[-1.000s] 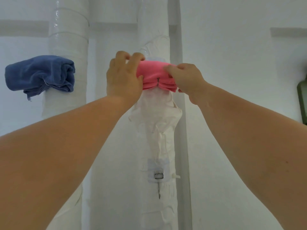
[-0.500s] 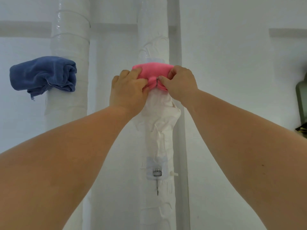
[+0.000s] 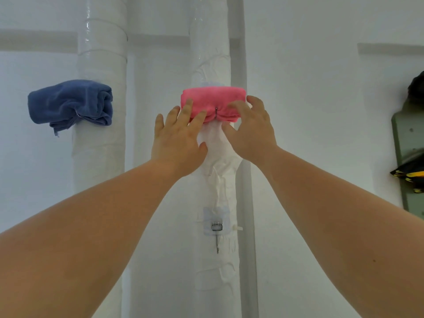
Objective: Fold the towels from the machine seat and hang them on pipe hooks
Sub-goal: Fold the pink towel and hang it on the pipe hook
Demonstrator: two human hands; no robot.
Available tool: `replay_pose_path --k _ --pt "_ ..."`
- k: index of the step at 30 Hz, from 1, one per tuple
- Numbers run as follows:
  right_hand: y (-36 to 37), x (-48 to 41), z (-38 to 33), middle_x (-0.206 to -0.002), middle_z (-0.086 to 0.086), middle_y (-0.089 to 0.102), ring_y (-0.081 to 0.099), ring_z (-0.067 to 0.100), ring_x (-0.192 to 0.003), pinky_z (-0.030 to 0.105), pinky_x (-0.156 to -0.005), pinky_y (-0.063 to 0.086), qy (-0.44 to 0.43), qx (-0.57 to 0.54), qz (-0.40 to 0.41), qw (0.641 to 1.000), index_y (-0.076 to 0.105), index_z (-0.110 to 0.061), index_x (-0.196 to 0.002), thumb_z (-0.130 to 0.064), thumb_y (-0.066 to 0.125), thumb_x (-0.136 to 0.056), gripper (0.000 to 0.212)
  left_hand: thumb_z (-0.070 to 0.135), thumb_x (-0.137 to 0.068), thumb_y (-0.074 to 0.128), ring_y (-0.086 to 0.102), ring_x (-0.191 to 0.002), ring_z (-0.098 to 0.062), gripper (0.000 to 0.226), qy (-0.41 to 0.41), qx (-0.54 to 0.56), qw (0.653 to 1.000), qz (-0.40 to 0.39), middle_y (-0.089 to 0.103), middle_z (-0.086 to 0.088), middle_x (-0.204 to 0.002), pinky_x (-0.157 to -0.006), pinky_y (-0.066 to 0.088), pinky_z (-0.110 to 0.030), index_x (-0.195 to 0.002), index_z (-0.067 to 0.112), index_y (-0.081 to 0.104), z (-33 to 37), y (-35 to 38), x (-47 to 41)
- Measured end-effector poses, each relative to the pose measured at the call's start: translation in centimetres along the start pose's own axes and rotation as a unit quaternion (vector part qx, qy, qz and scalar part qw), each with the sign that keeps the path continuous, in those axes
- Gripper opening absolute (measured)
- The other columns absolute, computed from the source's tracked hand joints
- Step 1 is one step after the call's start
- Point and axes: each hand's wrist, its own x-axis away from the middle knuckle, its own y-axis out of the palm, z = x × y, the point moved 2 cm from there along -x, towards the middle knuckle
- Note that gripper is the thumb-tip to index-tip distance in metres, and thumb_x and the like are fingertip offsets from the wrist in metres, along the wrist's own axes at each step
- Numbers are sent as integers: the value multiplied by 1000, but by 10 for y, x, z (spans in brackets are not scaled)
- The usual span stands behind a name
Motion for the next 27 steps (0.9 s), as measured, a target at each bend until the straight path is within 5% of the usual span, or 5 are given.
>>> replay_pose_path --k 7,12,22,27 --pt "-3 22 -18 -155 6 30 37 31 -136 37 -103 38 5 6 27 1000 49 -26 -136 -37 66 -89 51 48 -95 52 12 -153 -31 74 10 29 999 21 5 -5 -169 -123 10 -56 -159 30 18 -14 -19 19" --pt "14 61 -37 -152 9 33 38 32 -134 41 -109 38 16 61 9 998 49 -26 -138 -42 69 -85 59 51 -89 57 22 -149 -33 74 2 67 997 24 20 -8 -166 -121 19 -55 -154 28 30 -48 -15 68" --pt "110 199 -132 -157 5 23 27 33 -143 49 -113 35 111 212 -132 962 45 -32 -139 -49 68 -85 62 54 -86 59 26 -146 -32 69 80 112 986 -92 32 -7 -159 -120 20 -52 -147 27 43 -194 25 212" --pt "160 268 -223 -159 5 19 23 32 -145 48 -115 31 203 275 -216 914 41 -34 -141 -51 67 -86 64 56 -83 59 28 -145 -34 70 132 170 961 -172 34 -9 -158 -118 22 -54 -146 27 45 -291 36 288"
